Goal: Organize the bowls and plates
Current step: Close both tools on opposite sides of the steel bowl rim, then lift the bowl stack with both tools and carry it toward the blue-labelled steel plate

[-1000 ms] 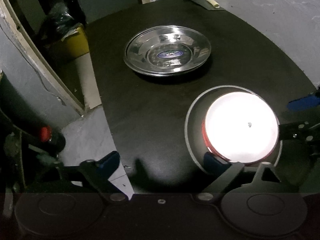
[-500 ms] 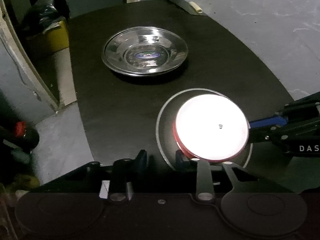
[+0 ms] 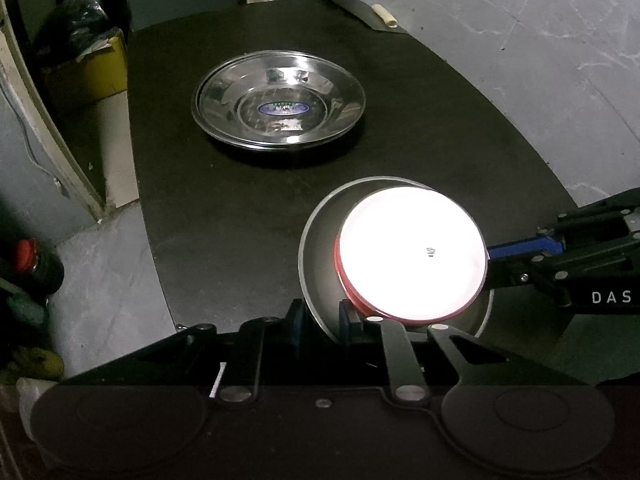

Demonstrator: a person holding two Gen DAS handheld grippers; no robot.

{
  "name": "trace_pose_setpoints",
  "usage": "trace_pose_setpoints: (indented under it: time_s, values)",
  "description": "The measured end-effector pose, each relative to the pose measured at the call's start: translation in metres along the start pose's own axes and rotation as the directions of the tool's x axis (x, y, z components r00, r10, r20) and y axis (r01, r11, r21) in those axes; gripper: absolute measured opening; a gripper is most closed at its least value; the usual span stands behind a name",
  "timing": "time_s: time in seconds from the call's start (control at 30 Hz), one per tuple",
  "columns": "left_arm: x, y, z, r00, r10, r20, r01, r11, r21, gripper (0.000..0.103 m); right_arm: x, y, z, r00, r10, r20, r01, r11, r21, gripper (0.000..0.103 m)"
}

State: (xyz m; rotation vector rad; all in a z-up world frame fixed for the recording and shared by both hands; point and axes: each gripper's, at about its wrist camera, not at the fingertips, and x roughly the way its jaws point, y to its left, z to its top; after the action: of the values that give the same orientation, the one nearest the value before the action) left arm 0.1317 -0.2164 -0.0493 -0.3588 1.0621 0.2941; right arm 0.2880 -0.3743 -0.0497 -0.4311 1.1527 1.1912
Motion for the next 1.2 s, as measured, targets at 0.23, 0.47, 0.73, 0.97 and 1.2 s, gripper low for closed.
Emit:
trace_pose_setpoints:
  time_s: [0.23, 0.47, 0.73, 0.97, 1.2]
  values:
    - [0.0015, 0.0010, 0.0003, 1.000, -0.001, -0.006, 0.001, 1.000, 0.001, 0.019, 0.0001, -0.0003, -0.0002, 1.000, 0.003, 0.001, -0.003, 1.000, 0.004, 0.018]
    - [0.0020, 0.0014, 0.0004, 1.000, -0.003, -0.006, 0.003, 1.000, -0.001, 0.019, 0.0002, -0.0016, -0.0005, 1.000, 0.014, 0.001, -0.014, 1.000, 0.016, 0.018]
    - [0.0031, 0.0021, -0.0002, 1.000, -0.009, -0.006, 0.009, 1.000, -0.011, 0.018, 0.0000, -0.0014, -0.0009, 1.000, 0.015, 0.003, -0.015, 1.000, 0.019, 0.018]
    - [0.0022, 0.0054, -0.0006, 1.000, -0.025, -0.004, 0.024, 0.999, -0.032, 0.018, 0.0000, 0.0008, -0.0012, 1.000, 0.005, 0.006, -0.005, 1.000, 0.012, 0.018]
    - [0.0013, 0.0085, 0.0017, 1.000, -0.030, 0.002, 0.030, 0.997, -0.070, 0.017, -0.0005, 0.0007, -0.0007, 1.000, 0.001, 0.007, -0.001, 1.000, 0.013, 0.018]
